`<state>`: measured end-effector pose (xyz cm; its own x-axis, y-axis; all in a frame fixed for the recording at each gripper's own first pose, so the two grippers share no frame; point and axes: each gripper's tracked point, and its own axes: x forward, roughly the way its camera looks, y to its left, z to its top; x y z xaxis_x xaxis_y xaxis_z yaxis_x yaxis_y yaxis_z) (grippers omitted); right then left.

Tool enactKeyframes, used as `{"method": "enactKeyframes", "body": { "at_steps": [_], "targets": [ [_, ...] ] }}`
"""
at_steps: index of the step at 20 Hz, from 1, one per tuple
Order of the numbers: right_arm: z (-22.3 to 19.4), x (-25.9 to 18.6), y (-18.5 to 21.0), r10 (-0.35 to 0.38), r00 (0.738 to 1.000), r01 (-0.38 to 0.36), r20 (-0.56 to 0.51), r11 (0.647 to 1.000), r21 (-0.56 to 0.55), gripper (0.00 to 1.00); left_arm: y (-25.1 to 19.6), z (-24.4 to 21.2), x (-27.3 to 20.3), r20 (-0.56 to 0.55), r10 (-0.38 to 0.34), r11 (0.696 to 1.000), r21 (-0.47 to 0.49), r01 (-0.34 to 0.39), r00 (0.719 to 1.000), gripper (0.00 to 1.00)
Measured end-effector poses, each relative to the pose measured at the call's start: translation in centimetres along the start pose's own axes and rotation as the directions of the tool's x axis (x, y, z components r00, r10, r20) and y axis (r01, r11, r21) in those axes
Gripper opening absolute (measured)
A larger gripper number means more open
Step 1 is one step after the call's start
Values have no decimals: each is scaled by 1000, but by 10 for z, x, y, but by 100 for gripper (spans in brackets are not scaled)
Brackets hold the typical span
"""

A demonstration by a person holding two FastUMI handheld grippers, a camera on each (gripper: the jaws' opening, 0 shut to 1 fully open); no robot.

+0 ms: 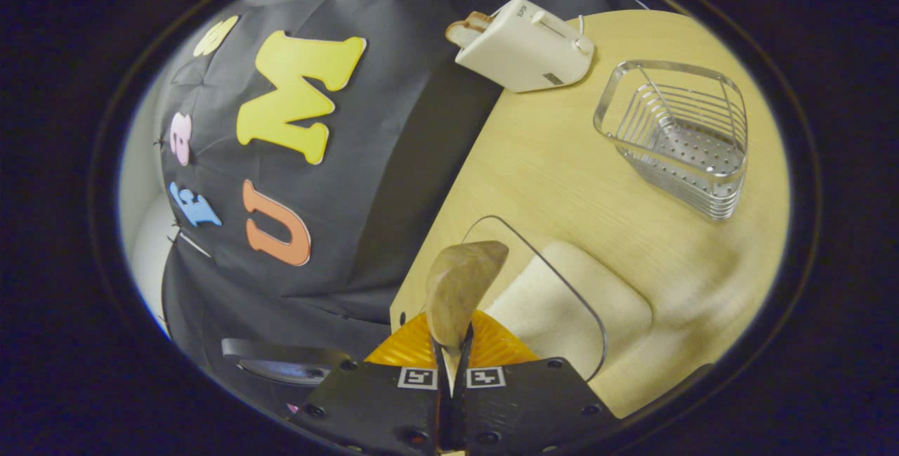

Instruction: Close the left gripper, press the button to open the rice cooker; take a wooden spoon from the chopstick holder with the right hand, scoop a spoonful of rice and pour it into the rice cooker, then put the wooden spoon back into the chopstick holder.

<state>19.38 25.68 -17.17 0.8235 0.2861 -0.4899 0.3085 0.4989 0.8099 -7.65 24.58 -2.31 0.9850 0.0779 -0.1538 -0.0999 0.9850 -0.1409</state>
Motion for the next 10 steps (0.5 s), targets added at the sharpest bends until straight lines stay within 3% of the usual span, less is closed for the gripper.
{"method": "enactKeyframes", "body": {
  "at_steps": [4,10],
  "targets": [
    [18,-18,12,89,996,-91,14,987,135,1,1,1,-1,5,0,1000,-2,0,1000,100],
    [31,-41,25,129,991,-134,35,967,216,0,2,2,-1,7,2,1000,2,-2,1000,100]
  ]
}}
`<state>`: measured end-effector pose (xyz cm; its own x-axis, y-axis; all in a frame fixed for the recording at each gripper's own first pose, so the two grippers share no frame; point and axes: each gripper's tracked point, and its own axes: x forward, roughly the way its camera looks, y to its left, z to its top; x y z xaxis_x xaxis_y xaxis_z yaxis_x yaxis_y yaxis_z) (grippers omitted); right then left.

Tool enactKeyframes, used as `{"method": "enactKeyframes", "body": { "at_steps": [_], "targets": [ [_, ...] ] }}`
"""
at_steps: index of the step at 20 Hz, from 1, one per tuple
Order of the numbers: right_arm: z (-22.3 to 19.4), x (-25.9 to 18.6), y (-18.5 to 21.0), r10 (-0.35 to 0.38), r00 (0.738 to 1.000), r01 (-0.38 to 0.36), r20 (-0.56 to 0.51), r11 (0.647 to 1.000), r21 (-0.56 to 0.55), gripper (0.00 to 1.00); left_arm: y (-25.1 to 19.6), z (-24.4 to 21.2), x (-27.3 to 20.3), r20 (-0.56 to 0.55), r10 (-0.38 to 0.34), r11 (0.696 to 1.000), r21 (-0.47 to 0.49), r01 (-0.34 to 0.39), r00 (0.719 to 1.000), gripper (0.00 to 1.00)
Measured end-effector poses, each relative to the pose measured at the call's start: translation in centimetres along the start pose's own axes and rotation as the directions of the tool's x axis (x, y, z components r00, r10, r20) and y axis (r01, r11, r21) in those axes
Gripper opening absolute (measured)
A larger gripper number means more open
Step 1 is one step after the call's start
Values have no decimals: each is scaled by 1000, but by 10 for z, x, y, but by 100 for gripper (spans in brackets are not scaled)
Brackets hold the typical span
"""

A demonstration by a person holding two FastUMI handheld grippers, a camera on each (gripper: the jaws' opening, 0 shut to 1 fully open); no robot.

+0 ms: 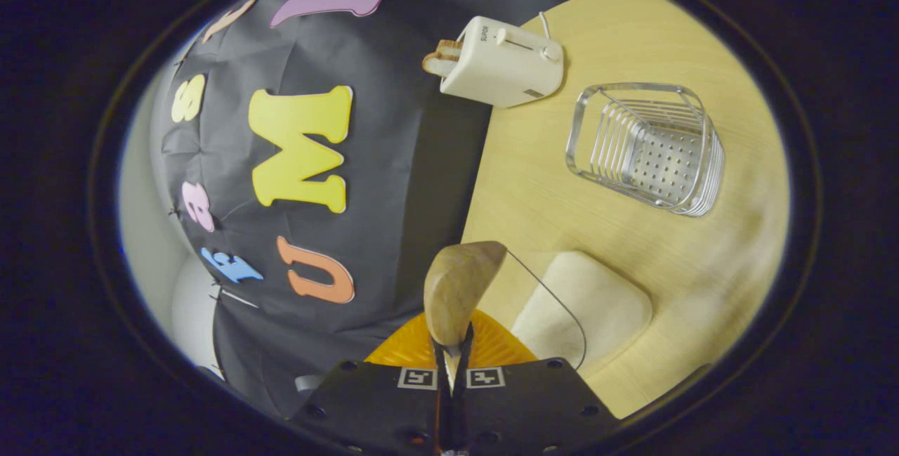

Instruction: Close the left gripper, press the button to open the rice cooker; take a wooden spoon from the chopstick holder with the right hand, scoop a spoonful of rice and pour it into the rice cooker, then put the wooden spoon back into the chopstick holder.

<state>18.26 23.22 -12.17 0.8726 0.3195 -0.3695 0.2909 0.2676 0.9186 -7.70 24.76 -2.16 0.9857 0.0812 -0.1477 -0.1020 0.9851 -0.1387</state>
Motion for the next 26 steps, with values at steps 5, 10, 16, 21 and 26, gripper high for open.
{"method": "enactKeyframes", "body": {
  "at_steps": [5,10,16,21,26],
  "targets": [
    [-3,-17,28,65,998,-65,0,996,61,0,-4,3,-2,9,-6,1000,-2,6,1000,100],
    [-39,-26,61,115,992,-112,-56,992,55,0,-2,10,-9,31,-12,1000,5,12,999,100],
    [-107,-28,112,159,979,-165,-126,986,-36,0,7,17,-18,51,-7,1000,-6,7,999,100],
    [-171,-10,130,131,973,-158,-190,978,-137,0,20,21,-26,66,8,1000,-12,-7,998,100],
    [-216,24,139,57,990,-98,-132,938,-332,0,32,23,-31,76,10,1000,-3,-10,997,100]
  ]
}}
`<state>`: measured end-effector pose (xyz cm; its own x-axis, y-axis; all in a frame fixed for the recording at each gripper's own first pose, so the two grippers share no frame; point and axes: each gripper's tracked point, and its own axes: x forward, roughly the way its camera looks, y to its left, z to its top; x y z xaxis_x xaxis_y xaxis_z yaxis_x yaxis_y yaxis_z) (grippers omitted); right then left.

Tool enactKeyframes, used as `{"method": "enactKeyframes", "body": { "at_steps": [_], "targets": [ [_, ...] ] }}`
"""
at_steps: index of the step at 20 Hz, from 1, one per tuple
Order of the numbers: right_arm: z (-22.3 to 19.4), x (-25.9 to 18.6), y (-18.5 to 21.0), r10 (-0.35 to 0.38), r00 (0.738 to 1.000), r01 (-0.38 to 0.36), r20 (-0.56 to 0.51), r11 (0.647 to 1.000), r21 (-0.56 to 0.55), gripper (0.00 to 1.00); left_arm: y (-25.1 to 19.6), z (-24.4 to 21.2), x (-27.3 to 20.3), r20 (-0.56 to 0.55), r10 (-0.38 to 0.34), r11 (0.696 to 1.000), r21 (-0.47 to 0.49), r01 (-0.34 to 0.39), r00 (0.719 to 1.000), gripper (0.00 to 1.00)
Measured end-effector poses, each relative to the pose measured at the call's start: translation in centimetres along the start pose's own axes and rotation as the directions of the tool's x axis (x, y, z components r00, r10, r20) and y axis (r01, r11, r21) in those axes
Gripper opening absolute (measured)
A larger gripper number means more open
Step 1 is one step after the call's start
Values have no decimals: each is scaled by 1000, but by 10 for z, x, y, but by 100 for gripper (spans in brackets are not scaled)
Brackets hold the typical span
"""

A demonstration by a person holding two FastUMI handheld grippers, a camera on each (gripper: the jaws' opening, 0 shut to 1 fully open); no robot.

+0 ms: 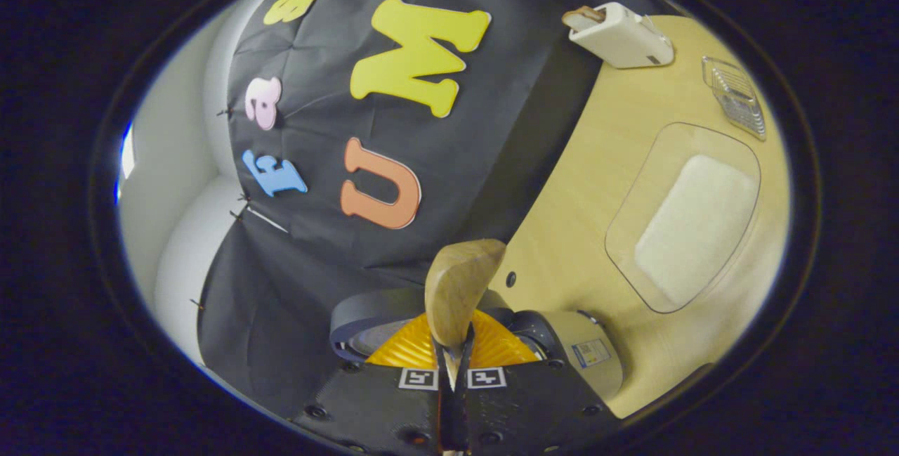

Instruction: Close the left gripper, press the button to open the rice cooker; take a wooden spoon from the chopstick holder with the right hand, scoop a spoonful of rice and pour it into the rice cooker, then put the wooden spoon back into the chopstick holder.

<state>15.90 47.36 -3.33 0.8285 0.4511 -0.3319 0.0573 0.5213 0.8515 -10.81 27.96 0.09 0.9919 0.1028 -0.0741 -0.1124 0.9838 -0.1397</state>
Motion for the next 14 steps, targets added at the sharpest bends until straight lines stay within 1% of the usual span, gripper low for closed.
{"method": "enactKeyframes", "body": {
  "at_steps": [3,5,7,8,9,11,14],
  "targets": [
    [-24,24,11,-45,999,42,-24,993,-108,0,14,-6,1,-24,37,999,-18,-38,999,100],
    [-38,37,15,-78,996,70,-33,977,-203,0,14,-6,3,-27,39,999,-14,-40,999,100],
    [-47,43,20,-98,995,84,-33,954,-289,0,15,-7,3,-31,54,998,15,-53,998,100],
    [-47,46,20,-112,993,96,-29,941,-325,0,18,-8,3,-32,67,997,31,-66,997,97],
    [-48,48,19,-129,991,112,-24,926,-360,0,19,-8,3,-34,75,996,40,-74,997,96],
    [-52,49,20,-159,987,138,-17,897,-419,0,18,-12,5,-43,78,996,50,-76,996,97],
    [-59,48,25,-180,983,144,-26,857,-494,0,22,-14,8,-49,90,995,56,-88,995,97]
  ]
}}
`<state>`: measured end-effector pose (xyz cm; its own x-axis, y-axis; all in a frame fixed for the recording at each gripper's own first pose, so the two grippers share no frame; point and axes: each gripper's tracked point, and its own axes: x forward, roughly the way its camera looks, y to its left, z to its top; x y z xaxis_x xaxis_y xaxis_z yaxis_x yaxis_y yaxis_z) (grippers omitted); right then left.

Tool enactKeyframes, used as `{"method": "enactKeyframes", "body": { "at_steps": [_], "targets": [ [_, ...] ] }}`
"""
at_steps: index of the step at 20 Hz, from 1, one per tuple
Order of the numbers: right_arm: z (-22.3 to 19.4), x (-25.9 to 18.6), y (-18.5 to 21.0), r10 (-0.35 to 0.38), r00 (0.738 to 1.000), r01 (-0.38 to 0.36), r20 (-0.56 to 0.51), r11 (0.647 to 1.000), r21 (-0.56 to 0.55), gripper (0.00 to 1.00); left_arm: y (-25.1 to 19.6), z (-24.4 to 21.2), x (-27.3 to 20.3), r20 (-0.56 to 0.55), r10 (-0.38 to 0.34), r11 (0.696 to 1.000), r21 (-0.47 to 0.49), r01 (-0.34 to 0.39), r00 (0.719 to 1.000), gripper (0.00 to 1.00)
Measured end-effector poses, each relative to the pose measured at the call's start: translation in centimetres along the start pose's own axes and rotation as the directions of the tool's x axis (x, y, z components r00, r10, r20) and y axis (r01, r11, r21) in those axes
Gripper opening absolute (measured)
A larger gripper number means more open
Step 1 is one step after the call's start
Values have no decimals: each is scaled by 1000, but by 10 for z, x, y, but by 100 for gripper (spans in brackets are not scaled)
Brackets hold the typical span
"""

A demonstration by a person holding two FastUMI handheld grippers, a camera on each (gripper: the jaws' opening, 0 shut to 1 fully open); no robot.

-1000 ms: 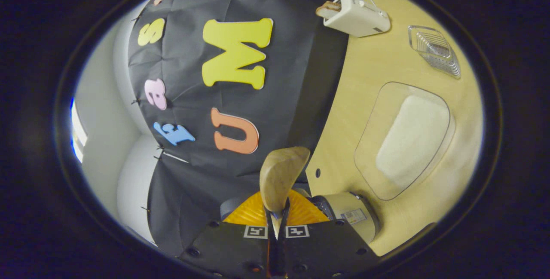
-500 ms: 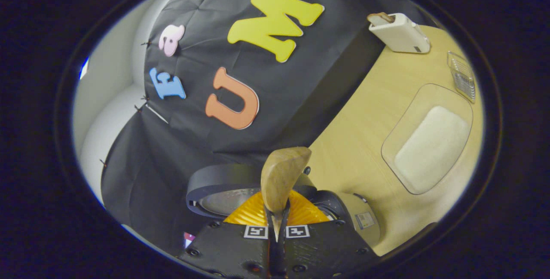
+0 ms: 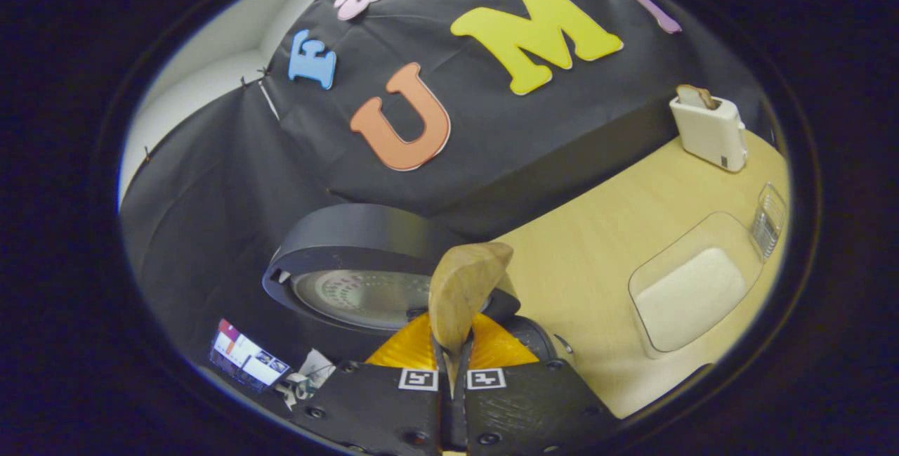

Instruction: Close the left gripper, press the button to open the rice cooker; take a wooden spoon from the chopstick holder with the right hand, scoop a spoonful of rice and pour it into the rice cooker, then put the wooden spoon back into the chopstick holder.

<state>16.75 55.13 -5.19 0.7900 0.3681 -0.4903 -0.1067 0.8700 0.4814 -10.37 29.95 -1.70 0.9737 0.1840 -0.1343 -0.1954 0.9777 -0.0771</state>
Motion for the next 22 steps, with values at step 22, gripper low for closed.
{"method": "enactKeyframes", "body": {
  "at_steps": [22],
  "targets": [
    [13,-24,106,139,990,-95,-16,581,-809,1,17,-26,18,-70,66,996,62,-62,995,97]
  ]
}}
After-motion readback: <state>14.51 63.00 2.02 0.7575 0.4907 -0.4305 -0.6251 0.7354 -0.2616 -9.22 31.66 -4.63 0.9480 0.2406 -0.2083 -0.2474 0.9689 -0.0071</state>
